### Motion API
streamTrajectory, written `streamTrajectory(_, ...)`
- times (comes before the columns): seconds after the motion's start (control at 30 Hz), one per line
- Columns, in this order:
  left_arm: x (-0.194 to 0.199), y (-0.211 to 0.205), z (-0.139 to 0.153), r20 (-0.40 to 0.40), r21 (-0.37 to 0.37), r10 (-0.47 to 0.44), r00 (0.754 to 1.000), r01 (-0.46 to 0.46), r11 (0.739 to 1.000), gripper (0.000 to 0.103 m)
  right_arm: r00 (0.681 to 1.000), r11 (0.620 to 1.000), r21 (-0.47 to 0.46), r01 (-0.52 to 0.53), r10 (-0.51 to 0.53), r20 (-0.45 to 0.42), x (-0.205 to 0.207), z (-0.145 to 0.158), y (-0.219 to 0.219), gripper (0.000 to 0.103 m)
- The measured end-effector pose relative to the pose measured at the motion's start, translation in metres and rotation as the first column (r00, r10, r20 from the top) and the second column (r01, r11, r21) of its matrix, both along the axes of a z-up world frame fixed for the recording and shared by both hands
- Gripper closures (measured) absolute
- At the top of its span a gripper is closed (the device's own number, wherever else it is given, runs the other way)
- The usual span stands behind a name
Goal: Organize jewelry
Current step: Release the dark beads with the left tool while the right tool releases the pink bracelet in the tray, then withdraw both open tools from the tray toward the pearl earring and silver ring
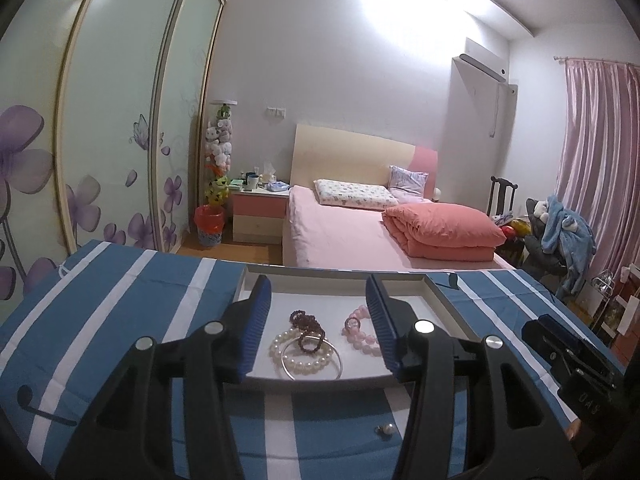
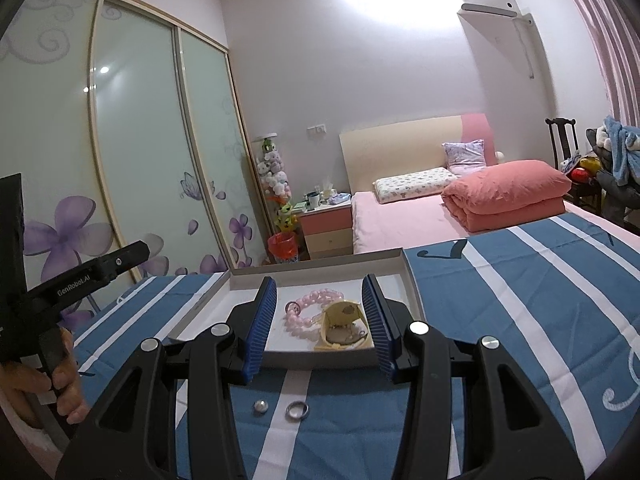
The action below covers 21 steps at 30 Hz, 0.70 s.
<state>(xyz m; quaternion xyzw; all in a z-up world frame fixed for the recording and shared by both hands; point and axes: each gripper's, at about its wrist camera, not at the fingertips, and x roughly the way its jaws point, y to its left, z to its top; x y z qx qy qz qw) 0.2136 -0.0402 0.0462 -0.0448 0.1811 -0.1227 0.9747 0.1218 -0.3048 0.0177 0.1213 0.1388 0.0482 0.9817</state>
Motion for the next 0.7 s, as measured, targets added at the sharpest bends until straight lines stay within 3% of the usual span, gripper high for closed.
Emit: streamTrajectory(0.7, -0.043, 0.011, 0.022, 0.041, -0.004, 0.053, 0.998, -0.053, 0.999, 0.049, 1.0, 1.0, 0.011, -0.024, 0.024, 0.009, -0.028, -0.004, -0.003, 0.057)
